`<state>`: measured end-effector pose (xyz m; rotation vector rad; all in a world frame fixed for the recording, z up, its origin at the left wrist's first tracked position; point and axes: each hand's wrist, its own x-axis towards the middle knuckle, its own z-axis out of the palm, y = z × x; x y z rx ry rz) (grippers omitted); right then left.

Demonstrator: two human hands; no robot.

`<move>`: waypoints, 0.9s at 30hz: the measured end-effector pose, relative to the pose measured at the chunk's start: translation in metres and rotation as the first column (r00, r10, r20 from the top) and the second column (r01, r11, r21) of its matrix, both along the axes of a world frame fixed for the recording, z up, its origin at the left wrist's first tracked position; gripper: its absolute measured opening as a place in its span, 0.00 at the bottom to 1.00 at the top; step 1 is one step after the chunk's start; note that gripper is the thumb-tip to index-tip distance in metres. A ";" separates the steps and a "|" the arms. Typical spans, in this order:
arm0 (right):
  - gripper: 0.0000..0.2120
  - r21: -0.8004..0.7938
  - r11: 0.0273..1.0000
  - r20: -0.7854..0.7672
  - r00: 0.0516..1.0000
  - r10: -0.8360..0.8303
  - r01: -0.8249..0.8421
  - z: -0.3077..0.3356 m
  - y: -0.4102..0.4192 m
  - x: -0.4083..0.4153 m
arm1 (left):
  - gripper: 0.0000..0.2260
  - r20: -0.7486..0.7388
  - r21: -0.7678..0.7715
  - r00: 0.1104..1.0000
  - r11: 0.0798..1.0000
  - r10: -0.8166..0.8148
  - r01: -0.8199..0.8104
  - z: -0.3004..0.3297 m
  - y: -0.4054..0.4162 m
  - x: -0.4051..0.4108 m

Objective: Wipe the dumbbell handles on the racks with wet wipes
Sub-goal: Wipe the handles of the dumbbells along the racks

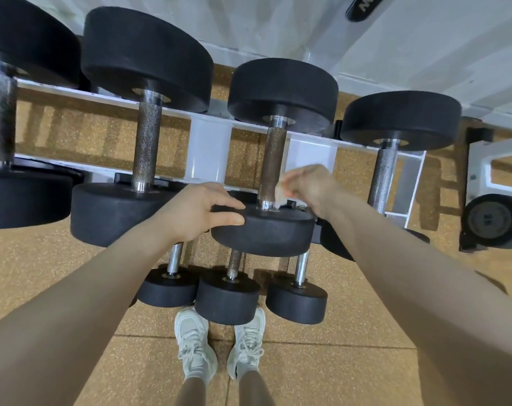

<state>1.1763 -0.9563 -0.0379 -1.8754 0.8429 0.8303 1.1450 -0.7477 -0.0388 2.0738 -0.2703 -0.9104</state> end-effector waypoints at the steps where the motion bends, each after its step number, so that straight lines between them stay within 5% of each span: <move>1: 0.09 -0.011 0.994 -0.082 0.991 0.103 -0.104 0.000 0.000 -0.007 | 0.14 -0.007 0.004 1.000 1.000 -0.002 0.002 0.000 0.000 0.000; 4: 0.11 0.034 0.997 -0.107 0.992 0.069 -0.066 0.006 0.000 -0.009 | 0.13 -0.029 0.001 1.000 1.000 0.008 -0.008 0.002 0.000 0.001; 6: 0.08 0.069 0.984 0.006 0.986 -0.164 0.164 0.003 -0.001 0.008 | 0.13 -0.038 -0.006 0.999 1.000 0.010 -0.011 0.002 -0.001 0.001; 9: 0.07 0.391 0.678 0.011 0.734 -0.679 0.622 0.001 0.003 0.033 | 0.13 -0.021 -0.013 1.000 1.000 0.008 -0.009 -0.002 0.000 0.000; 11: 0.08 0.486 0.563 -0.011 0.649 -0.761 0.668 -0.002 0.009 0.037 | 0.14 -0.005 -0.009 1.000 1.000 -0.003 0.003 -0.005 0.001 0.000; 14: 0.14 0.406 0.747 0.058 0.801 -0.596 0.526 0.003 0.011 0.028 | 0.14 -0.010 -0.005 1.000 1.000 -0.011 0.011 -0.004 0.001 0.000; 16: 0.15 0.153 0.951 0.062 0.958 -0.281 0.270 0.006 0.006 0.017 | 0.14 -0.011 -0.004 1.000 1.000 -0.021 0.021 -0.002 0.000 0.001; 18: 0.13 -0.002 0.998 -0.046 0.997 0.059 -0.059 0.011 0.005 0.006 | 0.14 -0.012 0.000 1.000 1.000 -0.025 0.025 -0.001 0.000 0.001; 20: 0.14 0.000 0.986 -0.140 0.976 0.166 -0.168 0.012 0.006 -0.005 | 0.14 -0.019 0.007 1.000 1.000 -0.022 0.023 0.001 -0.001 0.001; 23: 0.15 0.032 0.997 -0.122 0.990 0.077 -0.073 0.014 0.007 -0.008 | 0.15 -0.031 0.009 0.999 1.000 -0.019 0.020 0.003 -0.001 0.001; 27: 0.07 0.140 0.891 0.078 0.893 -0.444 0.431 0.011 0.002 0.018 | 0.14 -0.018 0.006 1.000 1.000 -0.025 0.025 0.003 -0.001 0.000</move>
